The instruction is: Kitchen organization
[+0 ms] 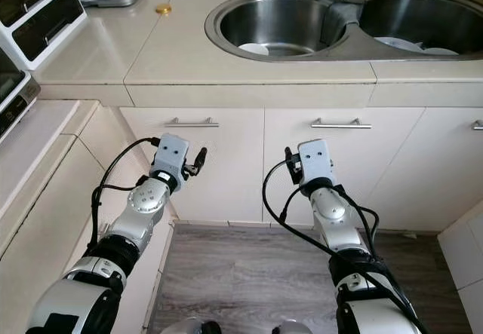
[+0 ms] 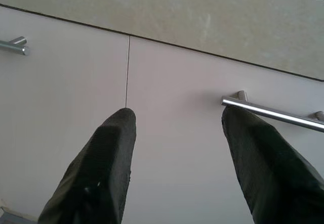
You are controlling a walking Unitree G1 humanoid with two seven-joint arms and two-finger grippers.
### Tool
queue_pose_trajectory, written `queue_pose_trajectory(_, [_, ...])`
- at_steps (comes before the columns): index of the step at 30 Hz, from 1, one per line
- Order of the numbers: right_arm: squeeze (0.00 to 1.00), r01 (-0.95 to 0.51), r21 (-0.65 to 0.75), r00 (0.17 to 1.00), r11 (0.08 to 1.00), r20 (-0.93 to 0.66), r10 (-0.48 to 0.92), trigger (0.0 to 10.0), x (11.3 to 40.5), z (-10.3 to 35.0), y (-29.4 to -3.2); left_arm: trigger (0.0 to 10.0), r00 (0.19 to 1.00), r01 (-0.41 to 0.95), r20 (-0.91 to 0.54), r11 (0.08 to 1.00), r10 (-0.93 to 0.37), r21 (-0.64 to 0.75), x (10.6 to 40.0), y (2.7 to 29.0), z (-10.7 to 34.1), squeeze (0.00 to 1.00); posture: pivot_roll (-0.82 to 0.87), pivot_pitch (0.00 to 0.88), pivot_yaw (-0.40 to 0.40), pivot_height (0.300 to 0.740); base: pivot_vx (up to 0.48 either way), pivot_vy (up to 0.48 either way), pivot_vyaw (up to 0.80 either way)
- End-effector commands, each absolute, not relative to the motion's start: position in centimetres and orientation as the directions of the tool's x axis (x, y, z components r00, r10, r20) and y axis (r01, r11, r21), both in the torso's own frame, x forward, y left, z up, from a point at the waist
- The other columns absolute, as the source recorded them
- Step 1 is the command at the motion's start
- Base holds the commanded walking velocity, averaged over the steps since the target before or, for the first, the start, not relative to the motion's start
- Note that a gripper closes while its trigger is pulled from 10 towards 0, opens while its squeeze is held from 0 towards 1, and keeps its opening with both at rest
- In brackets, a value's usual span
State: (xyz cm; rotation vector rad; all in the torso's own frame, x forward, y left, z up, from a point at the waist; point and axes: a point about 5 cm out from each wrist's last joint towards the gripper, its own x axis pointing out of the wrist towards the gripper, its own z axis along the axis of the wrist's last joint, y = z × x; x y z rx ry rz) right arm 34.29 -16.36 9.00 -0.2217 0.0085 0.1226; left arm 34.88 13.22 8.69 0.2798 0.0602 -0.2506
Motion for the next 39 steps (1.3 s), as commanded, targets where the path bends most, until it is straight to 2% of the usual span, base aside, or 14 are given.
queue_pose_trajectory(1, [0.0, -0.118, -0.224, 0.993, 0.967, -0.011, 0.118, 10.0, 34.6, 9.3, -16.4, 10.0, 0.969, 0.245, -0.087, 0.928, -0.229, 0.282, 35.2, 13.6, 9.0, 0.0, -0.12, 0.0, 0.065, 0.74, 0.0, 0.0, 0.0])
queue_pose_trajectory(10, [0.0, -0.112, -0.222, 0.994, 0.969, -0.007, 0.113, 10.0, 34.7, 9.3, -16.6, 10.0, 0.968, 0.253, -0.079, 0.923, -0.24, 0.29, 35.2, 13.2, 9.0, 0.0, -0.12, 0.0, 0.063, 0.74, 0.0, 0.0, 0.0])
queue_pose_trajectory(19, [0.0, -0.121, -0.193, 0.992, 0.974, -0.047, 0.114, 10.0, 34.2, 8.5, -16.8, 10.0, 0.974, 0.226, -0.072, 0.939, -0.215, 0.26, 34.5, 14.0, 8.4, 0.0, -0.11, 0.0, 0.058, 0.74, 0.0, 0.0, 0.0])
queue_pose_trajectory(33, [0.0, -0.166, -0.145, 0.979, 0.975, -0.141, 0.146, 10.0, 31.1, 6.3, -16.7, 10.0, 0.969, 0.245, -0.089, 0.946, -0.231, 0.211, 31.1, 14.5, 6.7, 0.0, -0.09, 0.0, 0.046, 0.74, 0.0, 0.0, 0.0])
queue_pose_trajectory(39, [0.0, -0.161, -0.121, 0.979, 0.98, -0.147, 0.143, 10.0, 29.9, 6.1, -16.8, 10.0, 0.965, 0.258, -0.1, 0.949, -0.243, 0.183, 29.9, 14.5, 6.5, 0.0, -0.09, 0.034, 0.051, 0.74, 0.0, 0.0, 0.0])
